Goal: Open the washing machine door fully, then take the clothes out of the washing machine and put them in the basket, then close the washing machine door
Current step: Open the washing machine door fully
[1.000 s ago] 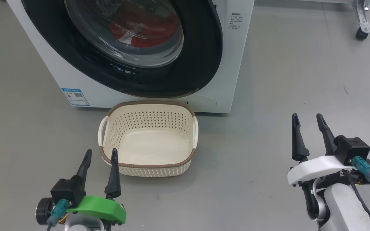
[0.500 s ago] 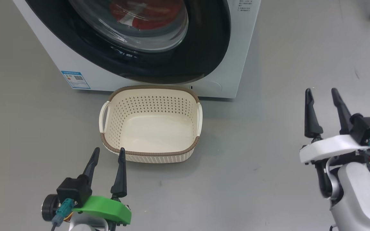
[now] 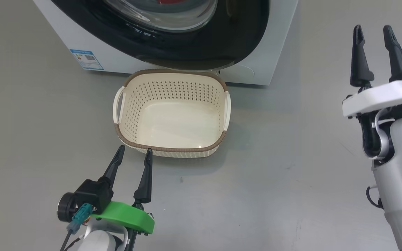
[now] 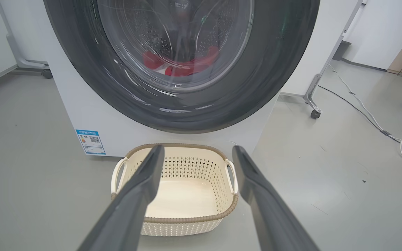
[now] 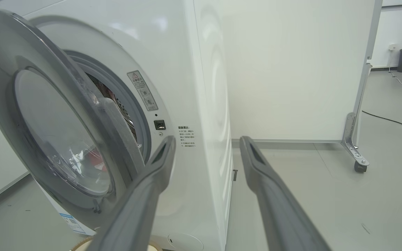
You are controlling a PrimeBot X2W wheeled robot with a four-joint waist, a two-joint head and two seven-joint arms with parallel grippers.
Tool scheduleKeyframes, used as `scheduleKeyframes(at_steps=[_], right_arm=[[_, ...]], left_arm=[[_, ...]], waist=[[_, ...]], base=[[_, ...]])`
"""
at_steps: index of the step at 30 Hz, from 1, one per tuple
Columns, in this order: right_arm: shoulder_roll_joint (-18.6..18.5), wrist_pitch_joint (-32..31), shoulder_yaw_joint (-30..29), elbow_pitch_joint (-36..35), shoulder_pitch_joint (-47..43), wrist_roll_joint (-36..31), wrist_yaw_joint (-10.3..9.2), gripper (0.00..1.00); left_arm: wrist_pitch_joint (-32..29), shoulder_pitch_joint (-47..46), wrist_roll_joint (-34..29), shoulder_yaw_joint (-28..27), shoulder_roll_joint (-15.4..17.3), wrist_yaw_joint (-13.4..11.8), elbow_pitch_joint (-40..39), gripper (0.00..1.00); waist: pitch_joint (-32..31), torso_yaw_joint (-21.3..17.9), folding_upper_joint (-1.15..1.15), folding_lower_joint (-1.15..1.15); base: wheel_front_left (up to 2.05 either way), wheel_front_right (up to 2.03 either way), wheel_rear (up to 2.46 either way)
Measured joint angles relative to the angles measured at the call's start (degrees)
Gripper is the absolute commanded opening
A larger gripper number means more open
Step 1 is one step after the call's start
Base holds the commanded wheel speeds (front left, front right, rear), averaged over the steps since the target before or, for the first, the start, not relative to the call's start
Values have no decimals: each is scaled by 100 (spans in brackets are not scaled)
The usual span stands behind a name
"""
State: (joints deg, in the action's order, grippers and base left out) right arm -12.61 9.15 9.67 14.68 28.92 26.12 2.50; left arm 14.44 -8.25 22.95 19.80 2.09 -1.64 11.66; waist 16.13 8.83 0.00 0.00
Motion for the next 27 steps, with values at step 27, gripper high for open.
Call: scheduleKeyframes(at_steps=[27], right_arm=[[622,-2139,-1372,1000,2259,3182,74,0]], left_arm=[[0,-478,428,460,-4,0,-30,100]], waist=[[742,888,0,0]], base=[[0,0,0]])
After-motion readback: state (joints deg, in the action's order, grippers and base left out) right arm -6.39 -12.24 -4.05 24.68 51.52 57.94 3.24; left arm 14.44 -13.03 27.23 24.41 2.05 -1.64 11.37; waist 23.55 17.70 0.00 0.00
